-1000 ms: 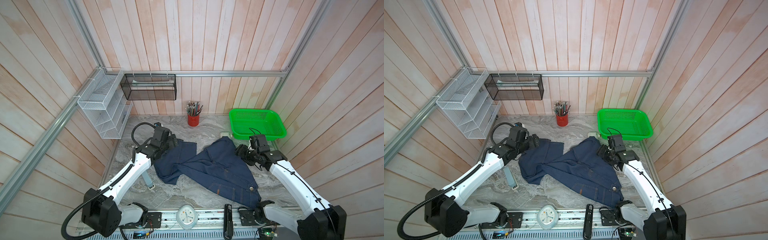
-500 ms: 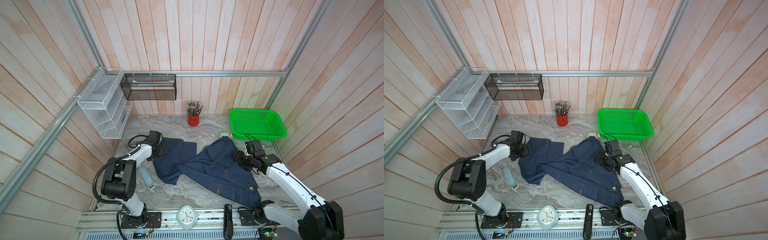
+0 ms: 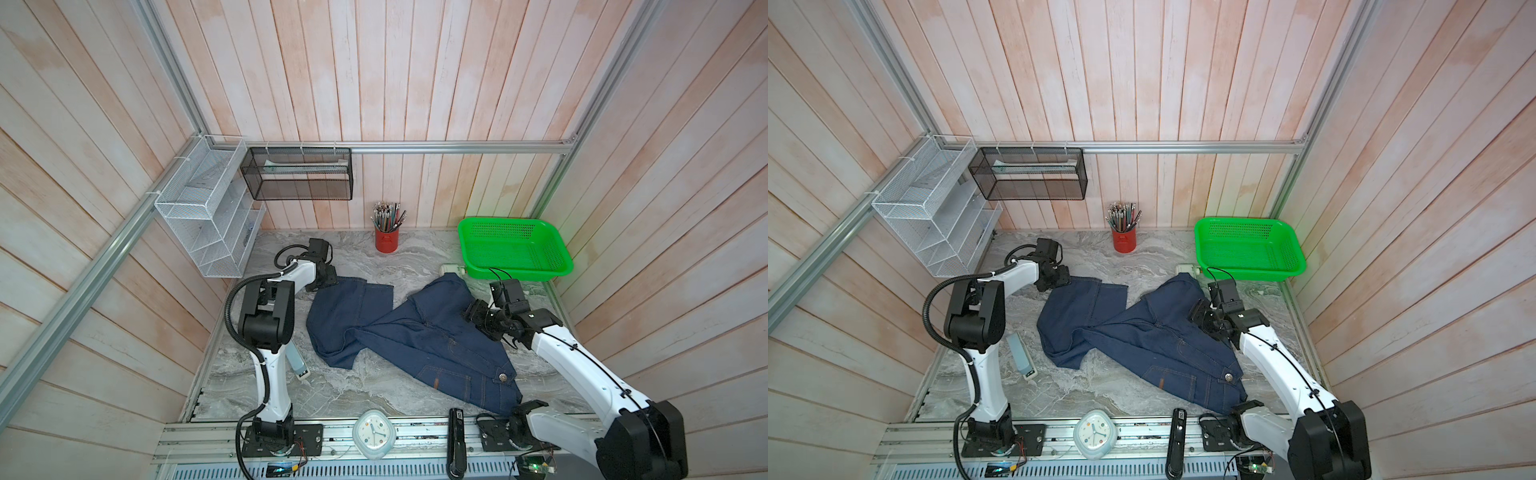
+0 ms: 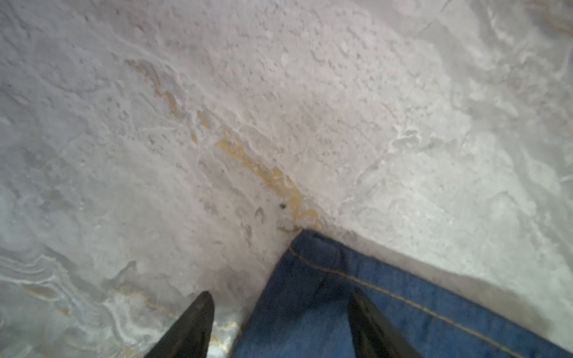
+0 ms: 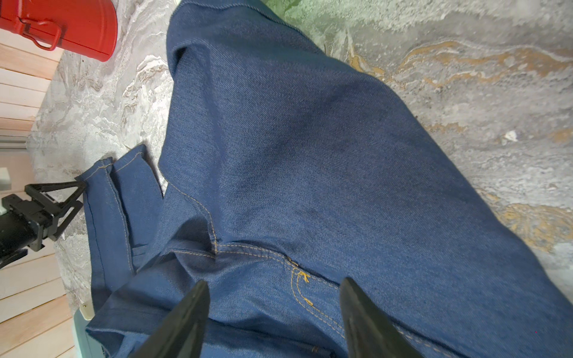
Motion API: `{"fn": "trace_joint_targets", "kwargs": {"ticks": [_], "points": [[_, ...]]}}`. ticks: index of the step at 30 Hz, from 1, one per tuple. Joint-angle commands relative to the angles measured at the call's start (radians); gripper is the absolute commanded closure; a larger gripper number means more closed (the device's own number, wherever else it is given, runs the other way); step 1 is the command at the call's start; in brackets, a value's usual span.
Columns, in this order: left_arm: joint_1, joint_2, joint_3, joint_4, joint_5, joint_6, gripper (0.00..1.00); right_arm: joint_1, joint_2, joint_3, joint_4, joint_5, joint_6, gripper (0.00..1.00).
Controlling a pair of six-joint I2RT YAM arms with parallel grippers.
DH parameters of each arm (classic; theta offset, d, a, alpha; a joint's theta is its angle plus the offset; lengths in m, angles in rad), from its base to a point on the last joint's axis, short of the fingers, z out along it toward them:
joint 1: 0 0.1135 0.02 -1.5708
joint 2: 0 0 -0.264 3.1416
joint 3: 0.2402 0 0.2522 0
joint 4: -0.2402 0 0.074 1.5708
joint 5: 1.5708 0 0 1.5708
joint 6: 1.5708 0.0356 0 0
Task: Fold and stack the trousers
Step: Pick up the trousers from the center of the table.
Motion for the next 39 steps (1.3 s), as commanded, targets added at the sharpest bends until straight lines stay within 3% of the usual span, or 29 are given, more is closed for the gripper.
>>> {"fn": "trace_joint_targets", "kwargs": {"ticks": [1,3,7,8,12,20,25,33,36,39], "points": [[0.003,0.027,0.006,-0.061,0.021,0.035,0.33,0.000,-0.003,-0.001,0.000,0.019,-0.010,0.32],[0.002,0.015,-0.006,-0.057,0.042,0.041,0.42,-0.005,-0.005,0.004,-0.003,0.033,-0.012,0.32],[0.002,-0.026,-0.030,-0.059,0.092,0.054,0.92,-0.034,0.012,0.010,-0.008,0.060,-0.018,0.30],[0.002,-0.053,-0.046,-0.058,0.089,0.050,1.00,-0.042,0.021,0.013,-0.012,0.068,-0.023,0.30],[0.026,-0.262,-0.168,-0.035,0.033,0.010,1.00,-0.071,0.035,0.028,-0.029,0.095,-0.028,0.28],[0.142,-0.804,-0.341,-0.175,-0.257,-0.104,1.00,-0.145,-0.023,0.009,-0.076,0.170,0.042,0.26],[0.230,-0.996,-0.379,-0.215,-0.330,-0.147,1.00,-0.225,-0.068,-0.007,-0.141,0.187,0.094,0.23],[0.250,-1.091,-0.321,-0.204,-0.390,-0.148,1.00,-0.263,-0.164,0.013,-0.251,0.045,0.148,0.26],[0.251,-1.058,-0.307,-0.183,-0.337,-0.147,1.00,-0.254,-0.157,0.008,-0.279,-0.076,0.132,0.28],[0.251,-1.025,-0.327,-0.142,-0.248,-0.157,1.00,-0.140,-0.137,-0.017,-0.282,-0.115,0.123,0.31]]}}
